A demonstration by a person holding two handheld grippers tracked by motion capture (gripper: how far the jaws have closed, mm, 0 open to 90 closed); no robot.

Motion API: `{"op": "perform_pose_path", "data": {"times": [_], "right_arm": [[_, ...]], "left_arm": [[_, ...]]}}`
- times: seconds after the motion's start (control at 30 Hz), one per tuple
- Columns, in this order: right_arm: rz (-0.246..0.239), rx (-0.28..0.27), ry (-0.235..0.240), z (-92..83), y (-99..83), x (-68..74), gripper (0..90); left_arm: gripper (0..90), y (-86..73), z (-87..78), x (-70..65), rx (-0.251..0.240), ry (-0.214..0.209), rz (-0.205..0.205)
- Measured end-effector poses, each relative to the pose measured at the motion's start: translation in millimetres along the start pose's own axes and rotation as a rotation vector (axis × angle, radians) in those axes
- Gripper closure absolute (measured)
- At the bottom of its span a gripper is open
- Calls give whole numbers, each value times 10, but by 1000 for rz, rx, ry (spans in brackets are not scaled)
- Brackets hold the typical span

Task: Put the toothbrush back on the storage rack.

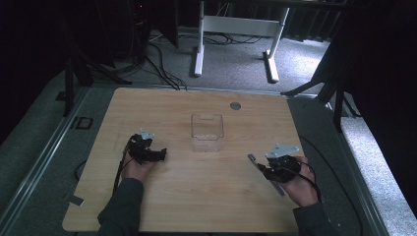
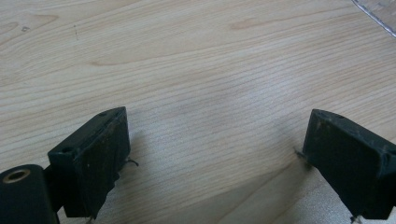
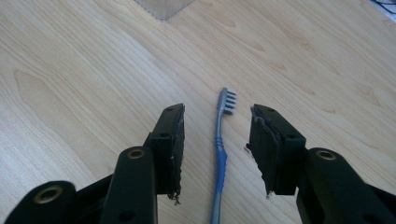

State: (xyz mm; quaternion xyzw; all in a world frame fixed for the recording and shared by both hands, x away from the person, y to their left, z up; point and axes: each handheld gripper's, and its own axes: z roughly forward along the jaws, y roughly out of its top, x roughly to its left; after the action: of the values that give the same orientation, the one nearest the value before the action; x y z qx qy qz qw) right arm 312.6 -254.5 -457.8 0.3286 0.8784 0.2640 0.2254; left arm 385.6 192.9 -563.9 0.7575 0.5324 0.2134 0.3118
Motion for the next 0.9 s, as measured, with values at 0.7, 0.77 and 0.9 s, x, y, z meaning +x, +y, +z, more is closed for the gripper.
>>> {"op": "perform_pose_path", "data": {"times": [0.7, 0.77, 0.9], "right_arm": [[24, 91, 22, 104, 6, -66, 566], [27, 94, 22, 115, 7, -68, 567], [26, 107, 28, 130, 13, -73, 568]], "left_arm": [[76, -2, -2, 0, 0, 0, 0], [76, -2, -2, 0, 0, 0, 0], [76, -2, -2, 0, 0, 0, 0]]}}
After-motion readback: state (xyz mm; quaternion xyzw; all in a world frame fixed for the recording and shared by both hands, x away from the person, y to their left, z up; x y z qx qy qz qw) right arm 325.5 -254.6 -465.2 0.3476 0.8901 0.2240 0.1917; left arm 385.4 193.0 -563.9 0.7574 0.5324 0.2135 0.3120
